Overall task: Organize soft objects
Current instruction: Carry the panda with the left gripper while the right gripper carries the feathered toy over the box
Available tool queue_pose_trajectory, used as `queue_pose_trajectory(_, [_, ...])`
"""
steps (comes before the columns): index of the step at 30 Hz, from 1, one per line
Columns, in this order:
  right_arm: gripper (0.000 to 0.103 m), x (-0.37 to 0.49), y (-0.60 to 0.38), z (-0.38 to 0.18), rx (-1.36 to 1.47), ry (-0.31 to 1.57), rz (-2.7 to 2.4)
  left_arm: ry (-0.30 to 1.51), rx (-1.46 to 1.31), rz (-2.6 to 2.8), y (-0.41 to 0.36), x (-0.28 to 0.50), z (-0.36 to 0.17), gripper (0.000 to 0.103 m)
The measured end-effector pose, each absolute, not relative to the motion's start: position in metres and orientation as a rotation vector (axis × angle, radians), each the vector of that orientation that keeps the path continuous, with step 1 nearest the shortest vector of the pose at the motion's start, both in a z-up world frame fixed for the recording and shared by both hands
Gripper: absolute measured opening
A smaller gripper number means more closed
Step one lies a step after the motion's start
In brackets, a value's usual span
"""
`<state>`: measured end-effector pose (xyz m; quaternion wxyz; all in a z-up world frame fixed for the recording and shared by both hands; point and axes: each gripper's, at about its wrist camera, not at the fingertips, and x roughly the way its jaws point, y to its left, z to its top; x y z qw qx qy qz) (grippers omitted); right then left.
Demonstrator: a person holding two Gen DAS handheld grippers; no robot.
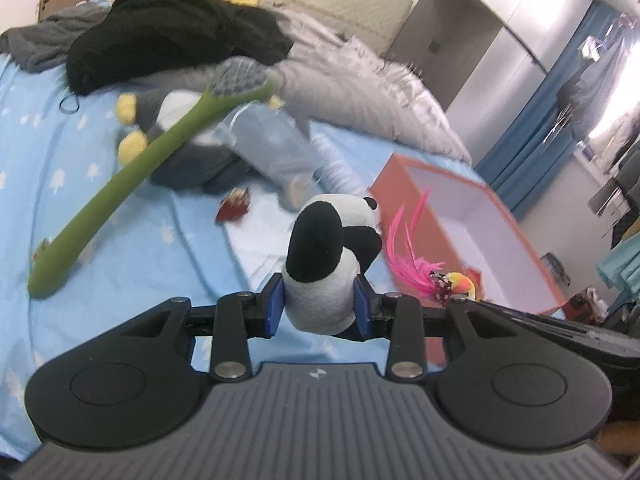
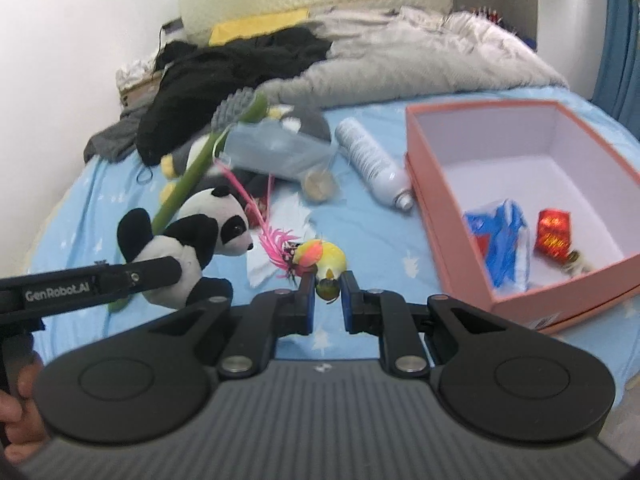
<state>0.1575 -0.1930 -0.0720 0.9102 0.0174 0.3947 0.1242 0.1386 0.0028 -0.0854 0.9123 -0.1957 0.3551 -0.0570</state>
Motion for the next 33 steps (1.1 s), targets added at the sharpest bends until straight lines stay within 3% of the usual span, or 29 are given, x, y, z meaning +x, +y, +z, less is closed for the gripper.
queue_pose_trajectory(18, [0.017, 0.169, -0.260, 0.020, 0.042, 0.547, 0.094, 0.596, -0.310, -0.310, -0.081, 0.203, 0.015, 0.041])
queue_pose_trajectory(25, [0.017, 0.194, -0.297, 0.029, 0.055, 0.574, 0.010, 0.625, -0.239, -0.382, -0.135, 0.241, 0.023, 0.041])
queue_pose_trajectory(33, [0.017, 0.241, -0.334, 0.002, 0.083, 0.729, -0.040, 0.728, -0.148, -0.420, -0.192, 0.298, -0.001, 0.041])
